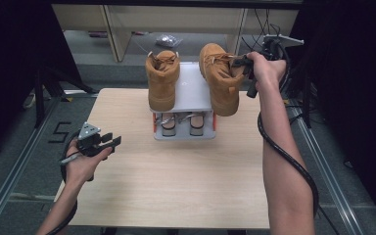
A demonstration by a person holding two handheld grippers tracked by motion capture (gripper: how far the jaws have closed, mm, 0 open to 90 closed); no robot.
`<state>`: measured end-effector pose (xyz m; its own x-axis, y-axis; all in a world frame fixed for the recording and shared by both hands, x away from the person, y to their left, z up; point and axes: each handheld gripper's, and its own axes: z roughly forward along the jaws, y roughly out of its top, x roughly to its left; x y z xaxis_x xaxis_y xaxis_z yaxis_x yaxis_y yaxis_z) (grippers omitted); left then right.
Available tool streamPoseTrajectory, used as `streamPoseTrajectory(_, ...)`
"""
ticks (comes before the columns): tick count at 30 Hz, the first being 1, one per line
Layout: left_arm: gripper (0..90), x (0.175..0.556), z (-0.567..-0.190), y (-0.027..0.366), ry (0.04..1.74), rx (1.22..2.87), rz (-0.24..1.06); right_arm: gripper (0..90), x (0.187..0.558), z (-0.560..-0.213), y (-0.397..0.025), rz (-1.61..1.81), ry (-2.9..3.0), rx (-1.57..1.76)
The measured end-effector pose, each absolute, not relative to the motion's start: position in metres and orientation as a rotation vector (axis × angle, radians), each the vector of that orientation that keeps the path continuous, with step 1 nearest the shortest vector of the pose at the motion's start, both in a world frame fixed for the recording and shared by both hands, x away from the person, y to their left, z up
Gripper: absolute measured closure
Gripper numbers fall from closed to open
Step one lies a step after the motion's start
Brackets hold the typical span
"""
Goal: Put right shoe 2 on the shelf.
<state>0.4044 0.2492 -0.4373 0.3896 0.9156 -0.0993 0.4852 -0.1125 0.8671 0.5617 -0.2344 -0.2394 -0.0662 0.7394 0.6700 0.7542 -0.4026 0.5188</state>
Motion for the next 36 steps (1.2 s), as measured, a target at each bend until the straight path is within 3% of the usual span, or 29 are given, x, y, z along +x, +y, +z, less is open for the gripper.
streamPoseTrajectory(36,57.9,0.405,-0.44,0.248,1.237,1.759,0.594,83.7,0.584,-0.242,-0.213,-1.518,-1.718,-2.108)
